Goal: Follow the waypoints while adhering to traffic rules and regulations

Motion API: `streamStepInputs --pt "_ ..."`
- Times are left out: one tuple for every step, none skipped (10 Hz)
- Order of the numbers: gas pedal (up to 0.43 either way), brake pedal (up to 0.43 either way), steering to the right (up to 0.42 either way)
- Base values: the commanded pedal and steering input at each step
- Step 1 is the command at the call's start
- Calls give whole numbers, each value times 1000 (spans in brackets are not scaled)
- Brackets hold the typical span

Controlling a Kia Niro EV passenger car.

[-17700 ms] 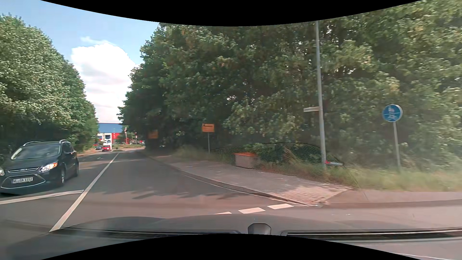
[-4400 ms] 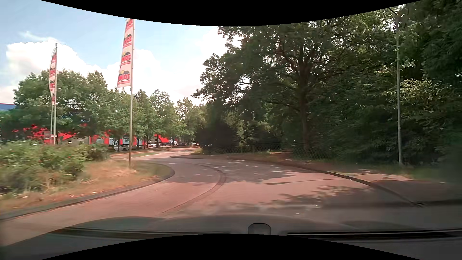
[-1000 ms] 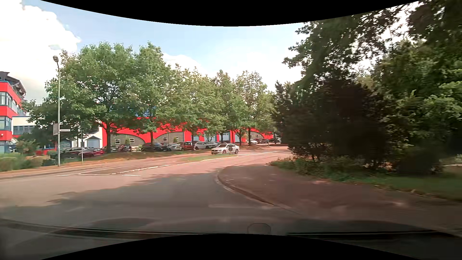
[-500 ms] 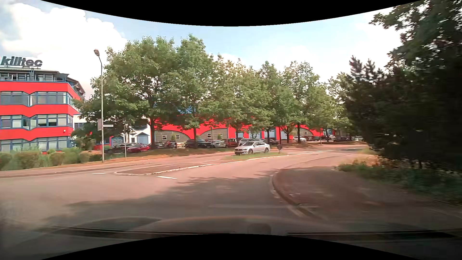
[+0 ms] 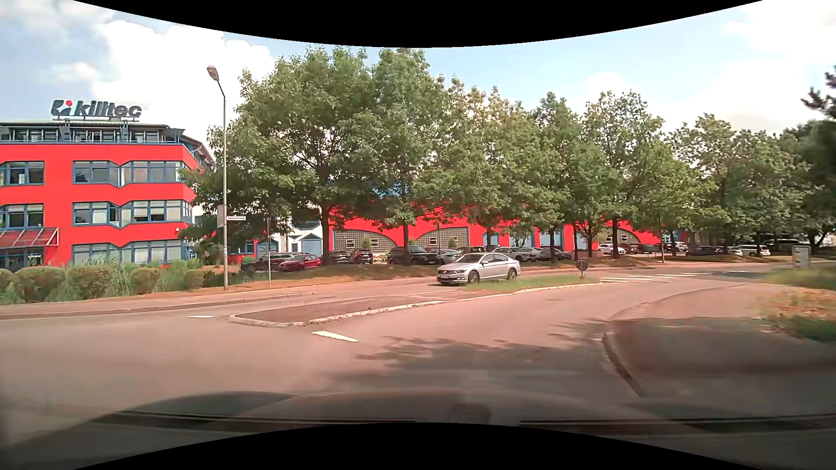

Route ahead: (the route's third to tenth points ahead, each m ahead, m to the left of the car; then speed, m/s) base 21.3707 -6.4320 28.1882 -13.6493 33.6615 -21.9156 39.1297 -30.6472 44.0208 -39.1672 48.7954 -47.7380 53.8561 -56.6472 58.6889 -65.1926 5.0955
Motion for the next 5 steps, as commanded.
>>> streamStepInputs --pt "130 0 -59" --pt "130 0 -30" --pt "138 0 11" --pt "138 0 59" --pt "138 0 114"
